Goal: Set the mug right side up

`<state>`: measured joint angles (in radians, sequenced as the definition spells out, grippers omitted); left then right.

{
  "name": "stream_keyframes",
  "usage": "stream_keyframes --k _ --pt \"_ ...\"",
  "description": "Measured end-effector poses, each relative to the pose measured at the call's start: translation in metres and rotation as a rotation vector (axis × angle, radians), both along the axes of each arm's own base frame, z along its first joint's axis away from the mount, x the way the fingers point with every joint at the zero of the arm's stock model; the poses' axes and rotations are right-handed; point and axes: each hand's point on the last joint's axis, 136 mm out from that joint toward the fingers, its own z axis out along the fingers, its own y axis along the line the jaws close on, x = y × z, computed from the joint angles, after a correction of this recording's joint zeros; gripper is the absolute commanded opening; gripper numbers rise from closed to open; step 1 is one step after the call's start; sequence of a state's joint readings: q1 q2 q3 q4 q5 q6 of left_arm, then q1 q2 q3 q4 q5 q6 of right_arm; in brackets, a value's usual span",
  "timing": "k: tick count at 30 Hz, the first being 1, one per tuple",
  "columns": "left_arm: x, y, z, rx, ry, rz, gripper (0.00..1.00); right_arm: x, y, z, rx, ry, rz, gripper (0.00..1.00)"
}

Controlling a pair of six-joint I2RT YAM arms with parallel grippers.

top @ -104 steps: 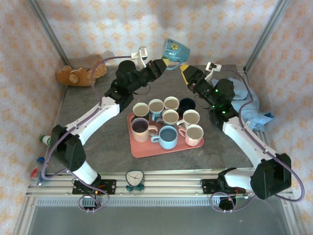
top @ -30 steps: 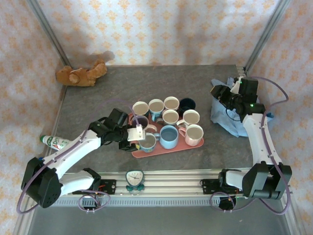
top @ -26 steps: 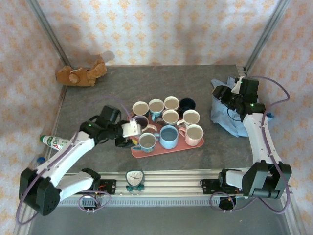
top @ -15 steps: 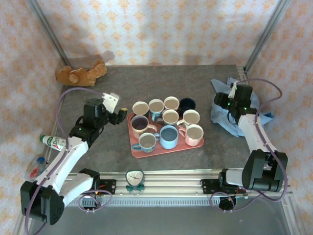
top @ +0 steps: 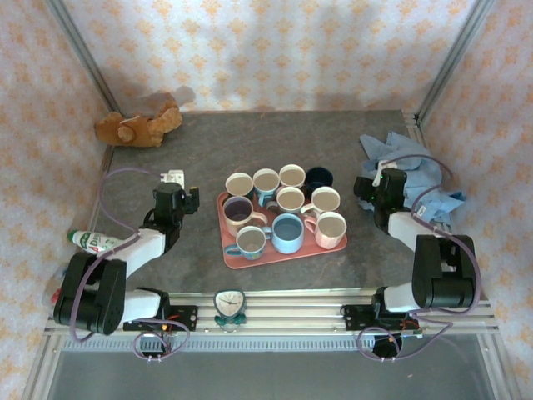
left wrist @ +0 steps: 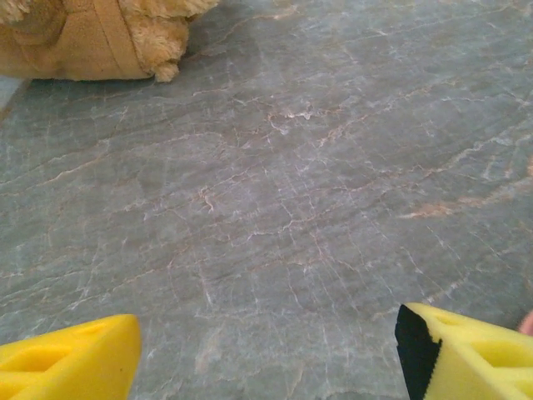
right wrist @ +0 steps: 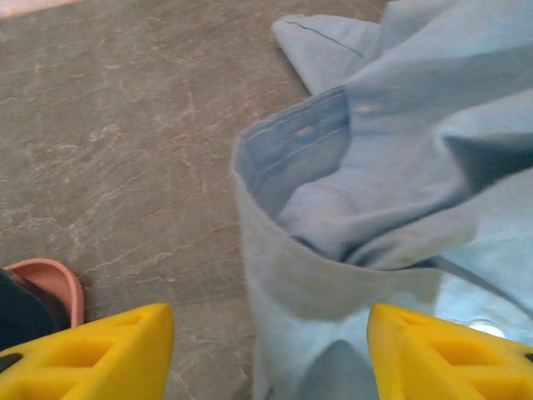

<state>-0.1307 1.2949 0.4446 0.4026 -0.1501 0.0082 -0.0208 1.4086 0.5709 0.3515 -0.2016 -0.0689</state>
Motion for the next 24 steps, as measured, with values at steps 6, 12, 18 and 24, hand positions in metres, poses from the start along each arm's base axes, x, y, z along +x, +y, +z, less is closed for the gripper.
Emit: stream_keyframes --k 6,12,18,24 --pt "0.014 0.002 -0.011 0.023 -0.045 0.004 0.79 -0.008 0.000 -0.031 -0.024 -0.029 -0.019 0.65" --pt "0.016 0.019 -0.029 0.017 -0.030 0.049 0.82 -0.009 -0.007 -0.036 -0.037 -0.063 -0.055 0.99" --pt "0.020 0.021 -0.024 0.000 -0.053 0.048 1.00 -0.005 -0.009 -0.028 -0.043 -0.100 -0.069 0.99" --pt "0.020 0.021 -0.023 -0.001 -0.059 0.048 1.00 -0.005 -0.010 -0.027 -0.046 -0.101 -0.074 0.99"
